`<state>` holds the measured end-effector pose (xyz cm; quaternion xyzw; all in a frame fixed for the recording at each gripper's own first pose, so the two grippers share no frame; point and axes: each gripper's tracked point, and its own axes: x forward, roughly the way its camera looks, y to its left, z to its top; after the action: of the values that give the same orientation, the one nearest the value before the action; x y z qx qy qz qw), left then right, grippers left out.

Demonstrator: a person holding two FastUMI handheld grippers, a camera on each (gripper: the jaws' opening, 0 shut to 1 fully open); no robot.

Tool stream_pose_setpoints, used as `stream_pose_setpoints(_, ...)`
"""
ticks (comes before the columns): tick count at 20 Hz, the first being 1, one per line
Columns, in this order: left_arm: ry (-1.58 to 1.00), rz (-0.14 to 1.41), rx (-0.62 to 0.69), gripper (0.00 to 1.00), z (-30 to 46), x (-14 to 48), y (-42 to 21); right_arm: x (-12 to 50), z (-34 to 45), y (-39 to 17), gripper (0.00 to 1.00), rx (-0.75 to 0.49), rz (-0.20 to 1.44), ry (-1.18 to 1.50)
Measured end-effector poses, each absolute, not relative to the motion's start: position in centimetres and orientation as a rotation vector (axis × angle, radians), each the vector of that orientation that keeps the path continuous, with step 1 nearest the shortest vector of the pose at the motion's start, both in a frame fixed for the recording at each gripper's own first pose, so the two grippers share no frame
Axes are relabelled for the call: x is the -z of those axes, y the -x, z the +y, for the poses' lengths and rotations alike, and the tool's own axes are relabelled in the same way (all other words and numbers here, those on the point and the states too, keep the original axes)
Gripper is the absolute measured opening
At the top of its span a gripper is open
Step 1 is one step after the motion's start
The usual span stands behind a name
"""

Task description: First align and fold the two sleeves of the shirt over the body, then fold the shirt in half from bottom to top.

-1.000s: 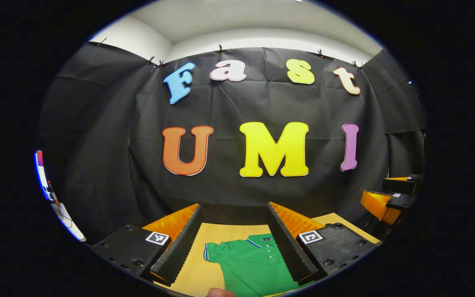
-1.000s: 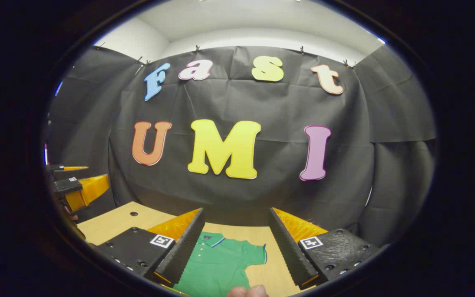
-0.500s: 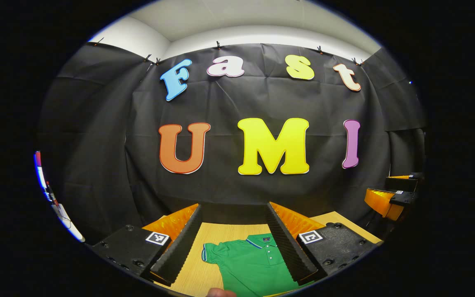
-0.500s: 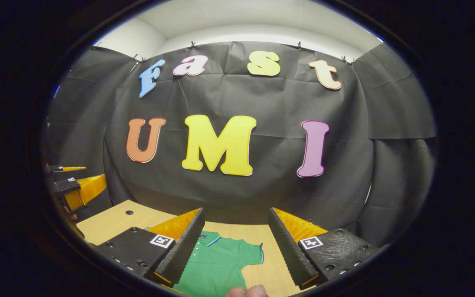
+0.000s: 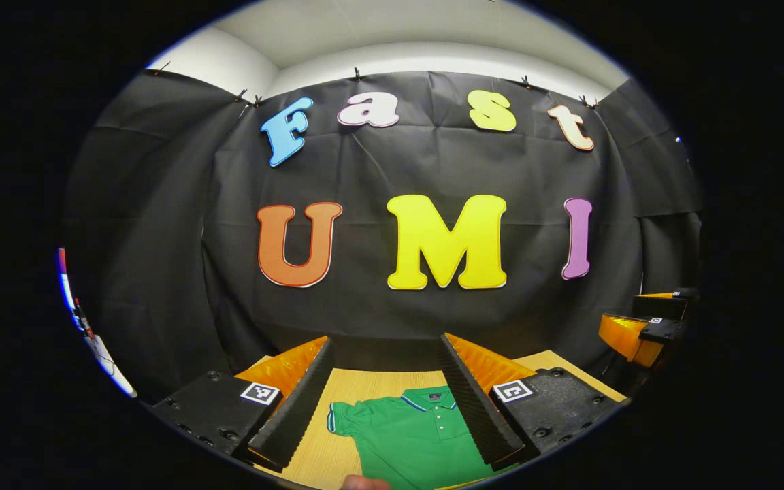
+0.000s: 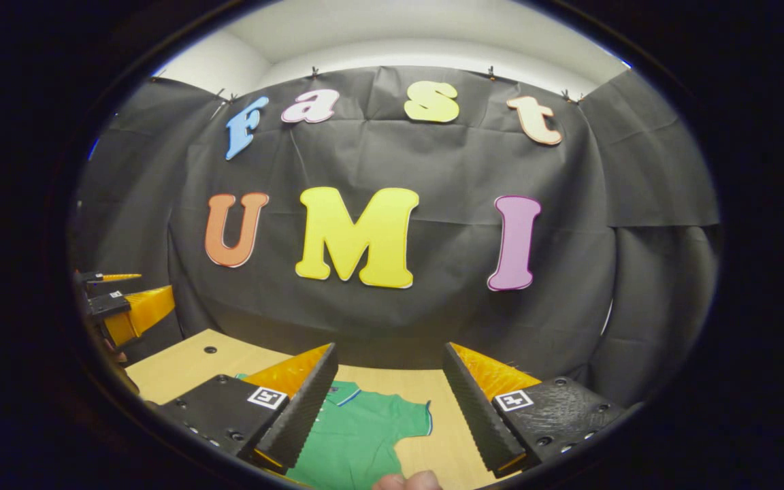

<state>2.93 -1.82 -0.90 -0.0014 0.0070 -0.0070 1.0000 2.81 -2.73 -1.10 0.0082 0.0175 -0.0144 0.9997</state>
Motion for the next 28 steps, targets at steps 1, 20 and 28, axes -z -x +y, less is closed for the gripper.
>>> stream_pose_setpoints(1, 0.005, 0.014, 0.013, 0.98, -1.8, 0.9, -2.8, 1.2, -2.8, -3.0, 0.97, 0.029, 0.038, -0.017)
stream_pose_setpoints(20, -0.002, 0.041, -0.045, 0.98, -2.7, 0.8, -2.2, 17.7, -9.8, -13.7, 0.95, 0.019, 0.359, -0.058)
stream_pose_setpoints(28, 0.015, 0.065, -0.063, 0.98, -3.2, 1.6, -2.6, 27.5, -12.5, -21.3, 0.95, 0.007, 0.505, -0.056)
